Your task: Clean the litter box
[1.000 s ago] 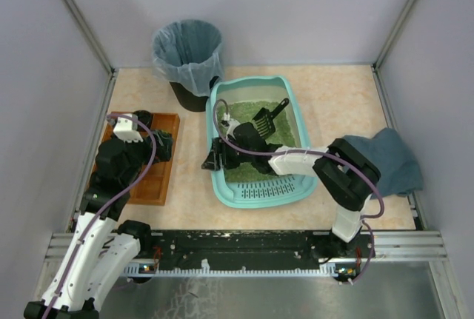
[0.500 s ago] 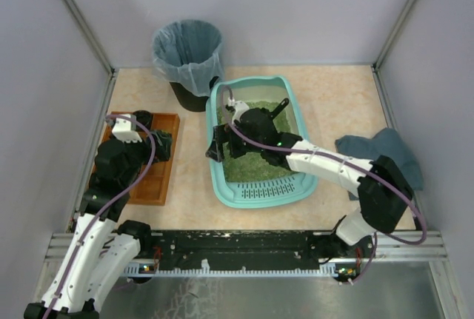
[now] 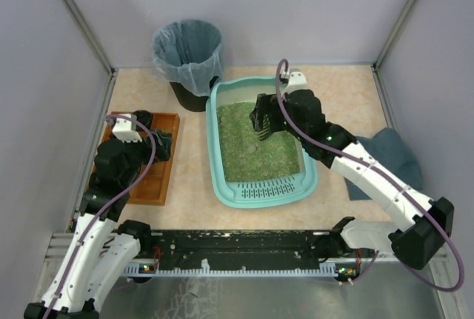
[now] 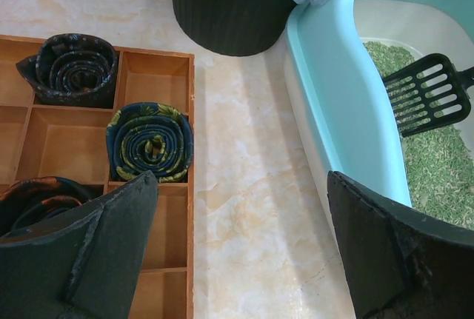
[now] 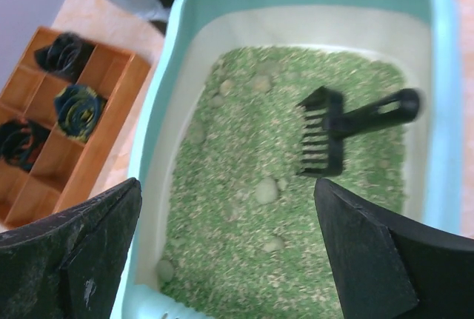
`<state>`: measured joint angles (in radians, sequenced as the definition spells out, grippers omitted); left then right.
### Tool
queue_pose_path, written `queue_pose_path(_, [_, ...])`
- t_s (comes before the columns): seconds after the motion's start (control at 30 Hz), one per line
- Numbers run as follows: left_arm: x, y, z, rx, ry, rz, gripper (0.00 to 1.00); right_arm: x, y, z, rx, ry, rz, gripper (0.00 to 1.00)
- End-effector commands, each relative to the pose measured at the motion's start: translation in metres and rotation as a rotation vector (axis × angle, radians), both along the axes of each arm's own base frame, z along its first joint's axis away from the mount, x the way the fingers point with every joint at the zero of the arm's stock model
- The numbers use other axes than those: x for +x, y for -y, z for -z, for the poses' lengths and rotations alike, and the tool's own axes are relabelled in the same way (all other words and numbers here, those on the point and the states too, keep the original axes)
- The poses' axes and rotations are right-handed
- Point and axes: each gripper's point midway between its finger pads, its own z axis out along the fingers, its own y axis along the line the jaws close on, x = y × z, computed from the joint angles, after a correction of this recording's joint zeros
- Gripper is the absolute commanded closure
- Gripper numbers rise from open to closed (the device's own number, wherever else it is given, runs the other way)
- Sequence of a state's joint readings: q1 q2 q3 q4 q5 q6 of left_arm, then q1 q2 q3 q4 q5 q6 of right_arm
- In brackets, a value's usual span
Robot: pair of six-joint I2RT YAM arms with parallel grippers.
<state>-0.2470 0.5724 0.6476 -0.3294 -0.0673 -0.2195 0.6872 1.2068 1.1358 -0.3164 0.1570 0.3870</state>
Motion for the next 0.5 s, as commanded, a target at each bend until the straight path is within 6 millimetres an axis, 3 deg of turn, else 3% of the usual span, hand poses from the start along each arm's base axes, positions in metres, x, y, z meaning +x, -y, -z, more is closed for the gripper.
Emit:
queue_pose_path(0.0, [-0.001,0.005,-0.006,-0.007,0.026,0.029,0.0,0.016,0.054,-0.042,-0.033,0.122,0.17,0.01])
queue_pose_path(0.13, [-0.002,0.011,-0.005,-0.018,0.019,0.059,0.0,0.029,0.089,-0.03,0.02,0.07,0.247,0.02])
queue_pose_path(0.23, [-0.002,0.017,-0.002,-0.025,0.01,0.089,0.0,0.038,0.101,-0.025,0.074,0.049,0.242,0.02])
queue_pose_path(0.47, [0.0,0.024,0.005,-0.02,-0.024,0.129,0.0,0.055,0.084,-0.015,0.178,0.056,0.108,0.12])
